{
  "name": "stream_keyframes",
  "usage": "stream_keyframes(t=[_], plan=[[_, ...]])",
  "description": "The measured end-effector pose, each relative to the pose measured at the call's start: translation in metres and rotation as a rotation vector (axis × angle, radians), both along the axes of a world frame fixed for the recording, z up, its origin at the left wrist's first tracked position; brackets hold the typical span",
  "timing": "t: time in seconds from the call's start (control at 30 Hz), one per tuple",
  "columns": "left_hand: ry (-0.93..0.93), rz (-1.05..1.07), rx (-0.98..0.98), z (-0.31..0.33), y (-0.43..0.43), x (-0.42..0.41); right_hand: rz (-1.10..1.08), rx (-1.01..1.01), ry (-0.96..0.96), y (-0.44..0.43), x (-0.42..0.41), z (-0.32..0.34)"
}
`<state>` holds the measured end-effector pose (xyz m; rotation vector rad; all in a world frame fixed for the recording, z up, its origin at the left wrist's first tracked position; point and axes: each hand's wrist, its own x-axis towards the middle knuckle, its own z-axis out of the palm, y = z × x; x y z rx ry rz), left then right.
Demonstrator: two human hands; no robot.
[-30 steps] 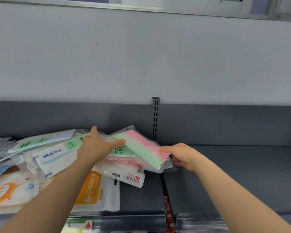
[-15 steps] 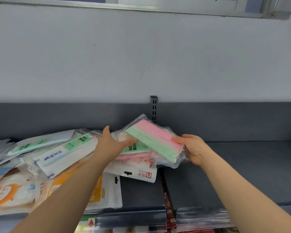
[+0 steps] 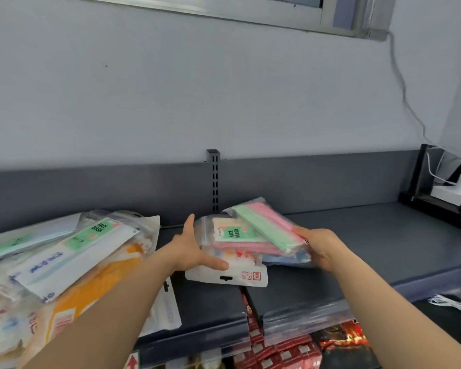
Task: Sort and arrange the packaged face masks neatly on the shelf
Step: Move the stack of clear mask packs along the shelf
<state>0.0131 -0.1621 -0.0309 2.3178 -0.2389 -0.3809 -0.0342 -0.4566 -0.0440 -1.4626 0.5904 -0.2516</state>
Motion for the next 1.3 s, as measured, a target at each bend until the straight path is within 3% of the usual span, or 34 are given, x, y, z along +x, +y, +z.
stream_keyframes(t=[0.23, 0.3, 0.43, 0.57, 0.6, 0.63, 0.7, 0.77, 0.83, 0.87, 0.97, 1.07, 1.17, 1.3], plan=[[-0.113, 0.155, -0.269, 0.001, 0.006, -0.006, -0.022, -0.012, 0.023, 0.001, -0.005, -0.012], [-0.245, 0.188, -0.257, 0.009, 0.021, -0.005, -0.037, -0.030, 0.029, 0.000, -0.005, -0.012], [-0.605, 0.369, -0.033, 0.030, 0.062, -0.008, -0.040, -0.081, 0.048, 0.003, -0.003, -0.010], [-0.698, 0.413, 0.642, 0.036, 0.082, -0.018, -0.008, -0.112, 0.055, 0.011, 0.000, -0.008], [-0.748, 0.397, 0.707, 0.036, 0.078, -0.020, -0.005, -0.120, 0.062, 0.012, 0.000, -0.008], [-0.783, 0.363, 0.648, 0.035, 0.070, -0.023, -0.004, -0.127, 0.069, 0.011, 0.000, -0.007], [-0.678, 0.276, 0.266, 0.033, 0.047, -0.028, -0.003, -0.140, 0.094, 0.008, -0.001, -0.005], [-0.335, 0.209, -0.086, 0.028, 0.018, -0.034, 0.024, -0.150, 0.116, 0.004, -0.003, -0.002], [0.009, 0.203, -0.204, 0.019, -0.003, -0.037, 0.099, -0.160, 0.144, 0.000, -0.007, 0.003], [0.090, 0.208, -0.213, 0.015, -0.009, -0.036, 0.143, -0.173, 0.167, -0.001, -0.010, 0.005], [0.026, 0.253, -0.220, 0.005, -0.020, -0.028, 0.241, -0.230, 0.247, -0.005, -0.020, 0.012], [0.047, 0.282, -0.375, 0.002, -0.033, -0.025, 0.364, -0.447, 0.341, -0.004, -0.021, 0.018], [0.040, 0.351, -0.363, -0.004, -0.046, -0.027, 0.359, -0.622, 0.267, -0.001, -0.015, 0.020], [-0.009, 0.441, -0.389, -0.007, -0.064, -0.043, 0.387, -0.635, 0.232, 0.005, -0.004, 0.017]])
